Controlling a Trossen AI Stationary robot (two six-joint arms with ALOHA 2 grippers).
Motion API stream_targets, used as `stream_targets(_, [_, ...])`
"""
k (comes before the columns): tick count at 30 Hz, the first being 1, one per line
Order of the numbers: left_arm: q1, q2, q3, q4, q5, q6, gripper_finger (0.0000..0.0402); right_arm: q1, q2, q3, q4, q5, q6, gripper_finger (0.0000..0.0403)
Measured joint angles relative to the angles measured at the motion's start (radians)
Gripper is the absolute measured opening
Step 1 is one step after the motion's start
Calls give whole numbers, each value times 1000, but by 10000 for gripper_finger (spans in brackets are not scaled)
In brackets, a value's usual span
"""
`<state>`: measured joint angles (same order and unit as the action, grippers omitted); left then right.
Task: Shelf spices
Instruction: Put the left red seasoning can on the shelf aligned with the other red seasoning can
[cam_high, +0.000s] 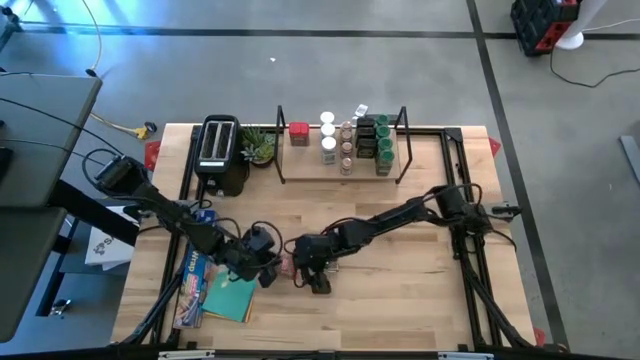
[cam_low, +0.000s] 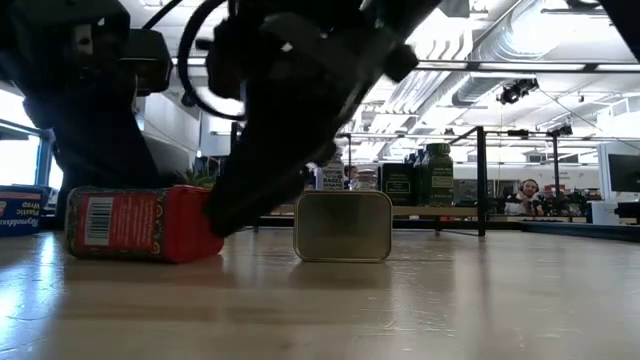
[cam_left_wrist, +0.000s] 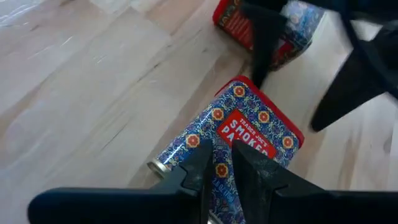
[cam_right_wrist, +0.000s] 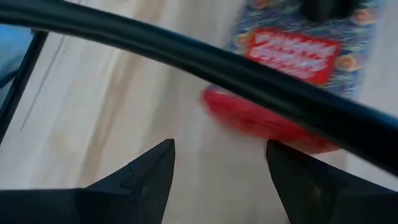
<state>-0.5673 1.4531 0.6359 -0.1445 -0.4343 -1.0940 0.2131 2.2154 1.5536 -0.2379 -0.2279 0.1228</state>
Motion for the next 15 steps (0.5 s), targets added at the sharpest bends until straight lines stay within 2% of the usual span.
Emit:
stream_targets(4, [-30, 33, 1, -6, -47, -67, 58, -23, 15, 0, 40, -10, 38, 247])
stream_targets(7, [-55, 35, 1, -6, -90, -105, 58, -21, 16, 0, 51, 19, 37, 247])
stream_targets(10, [-73, 1, 5, -25, -111, -106, 58, -16, 16, 1, 62, 62, 35, 247])
stream_targets(15, [-91, -80, 54, -63, -139, -83, 58, -17, 15, 6, 73, 72, 40, 247])
